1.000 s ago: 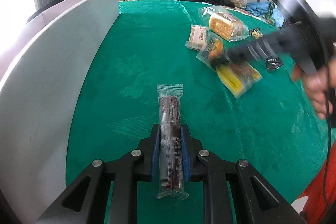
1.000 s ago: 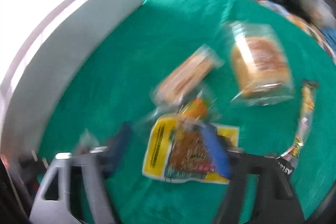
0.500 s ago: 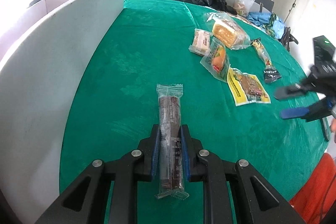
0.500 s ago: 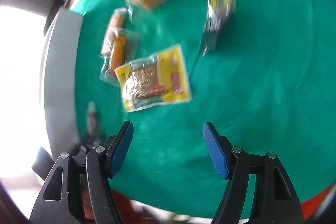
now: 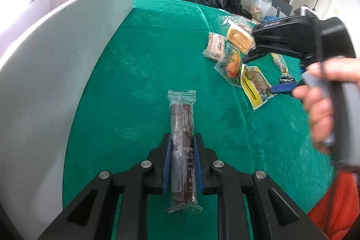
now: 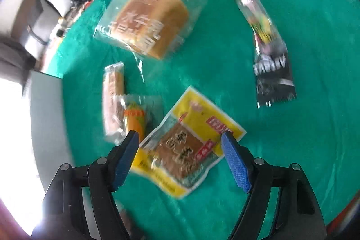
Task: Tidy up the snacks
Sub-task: 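Grasp the yellow packet with the right tool while the left tool holds the brown bar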
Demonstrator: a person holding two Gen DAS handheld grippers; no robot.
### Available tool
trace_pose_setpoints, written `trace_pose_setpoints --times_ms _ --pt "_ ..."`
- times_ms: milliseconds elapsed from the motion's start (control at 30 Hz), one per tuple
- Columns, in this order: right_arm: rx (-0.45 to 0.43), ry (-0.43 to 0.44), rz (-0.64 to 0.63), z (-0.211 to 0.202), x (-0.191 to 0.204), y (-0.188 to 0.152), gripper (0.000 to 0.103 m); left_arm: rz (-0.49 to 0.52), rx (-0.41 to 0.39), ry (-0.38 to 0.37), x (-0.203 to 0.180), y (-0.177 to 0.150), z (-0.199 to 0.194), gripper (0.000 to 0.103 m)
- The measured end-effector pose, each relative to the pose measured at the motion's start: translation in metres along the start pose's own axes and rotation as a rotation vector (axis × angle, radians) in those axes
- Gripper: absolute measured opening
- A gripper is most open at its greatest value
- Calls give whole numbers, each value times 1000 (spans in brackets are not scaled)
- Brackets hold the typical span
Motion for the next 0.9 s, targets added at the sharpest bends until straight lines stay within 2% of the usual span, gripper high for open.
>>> trace_pose_setpoints --times_ms 100,167,200,333,467,567,700,900 --pt "-81 -124 -100 -1 -3 1 79 13 2 3 -1 -1 -1 19" --pt "-103 -212 -286 1 1 -4 75 16 3 1 -1 -1 -2 19" --pt "-109 -227 -370 2 4 -8 74 13 3 -3 -1 -1 -1 19" --pt "-41 -160 -556 -4 -4 -19 67 -23 4 -32 2 2 0 19" --pt "-6 -111 -687 -21 -21 -31 52 -72 8 -67 5 1 -1 19" --pt "23 -79 -702 -28 -23 -33 47 -94 11 -77 8 0 -4 19" --pt "23 12 -637 -50 -30 -28 29 -94 -4 -88 6 2 -10 19" --pt "57 73 -512 -84 -63 -25 22 -65 7 -75 -2 -1 -8 19"
Point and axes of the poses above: each gripper's, at about its wrist camera, not at the fingertips, and z roughly the way its jaws point, x to its left, y to its top, the point moved 9 cm from there along z, roughly the way its jaws point, and after that the axes turned 1 degree about z, right-handed, at the moved point
